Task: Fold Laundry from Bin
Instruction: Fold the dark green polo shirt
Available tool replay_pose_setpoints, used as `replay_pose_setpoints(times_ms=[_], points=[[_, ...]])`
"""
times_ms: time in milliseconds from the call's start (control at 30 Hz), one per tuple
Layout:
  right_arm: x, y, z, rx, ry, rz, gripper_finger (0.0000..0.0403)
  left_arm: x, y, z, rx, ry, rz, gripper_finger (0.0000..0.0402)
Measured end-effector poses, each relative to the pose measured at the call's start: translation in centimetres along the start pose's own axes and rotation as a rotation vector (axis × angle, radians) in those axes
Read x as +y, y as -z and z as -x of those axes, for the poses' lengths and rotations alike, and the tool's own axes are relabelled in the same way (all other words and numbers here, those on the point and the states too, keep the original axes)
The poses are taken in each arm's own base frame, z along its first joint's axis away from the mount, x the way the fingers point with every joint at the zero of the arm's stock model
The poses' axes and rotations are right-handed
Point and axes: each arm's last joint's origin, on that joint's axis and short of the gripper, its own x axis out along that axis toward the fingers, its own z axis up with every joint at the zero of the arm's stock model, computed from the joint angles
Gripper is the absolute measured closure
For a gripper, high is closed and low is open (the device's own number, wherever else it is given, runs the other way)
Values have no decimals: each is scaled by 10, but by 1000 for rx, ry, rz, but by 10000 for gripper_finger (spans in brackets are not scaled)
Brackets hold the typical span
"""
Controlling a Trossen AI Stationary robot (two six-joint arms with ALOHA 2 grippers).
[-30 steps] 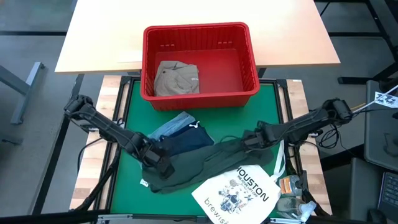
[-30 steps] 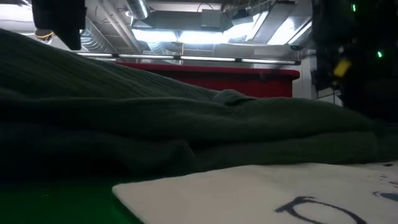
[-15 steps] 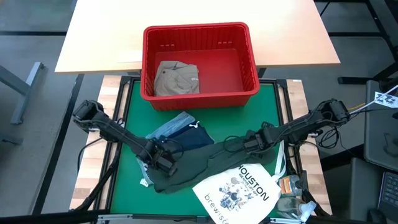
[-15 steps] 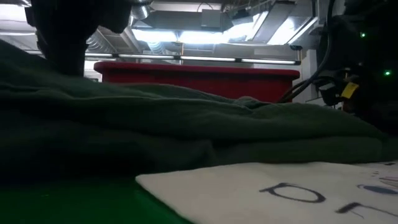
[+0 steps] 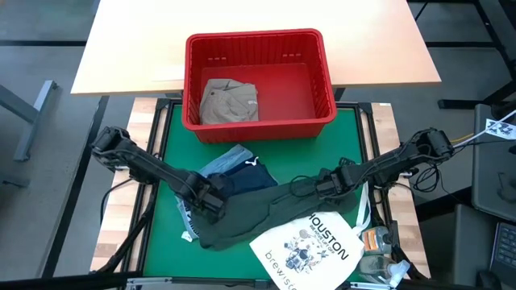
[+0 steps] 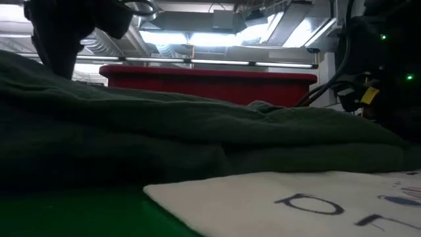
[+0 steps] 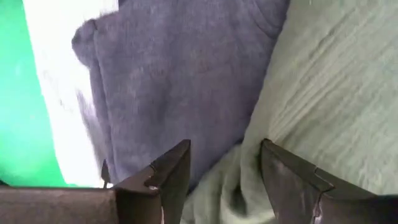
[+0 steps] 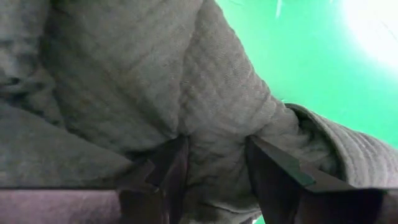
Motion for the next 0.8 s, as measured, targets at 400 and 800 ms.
replay_pose_setpoints(times_ms=[400, 800], points=[[0, 0, 0, 1, 0, 1, 237, 8, 14, 16, -49, 2, -44, 219], [0, 0, 0, 1, -1, 2, 237, 14, 36, 0, 35, -77, 56, 219]])
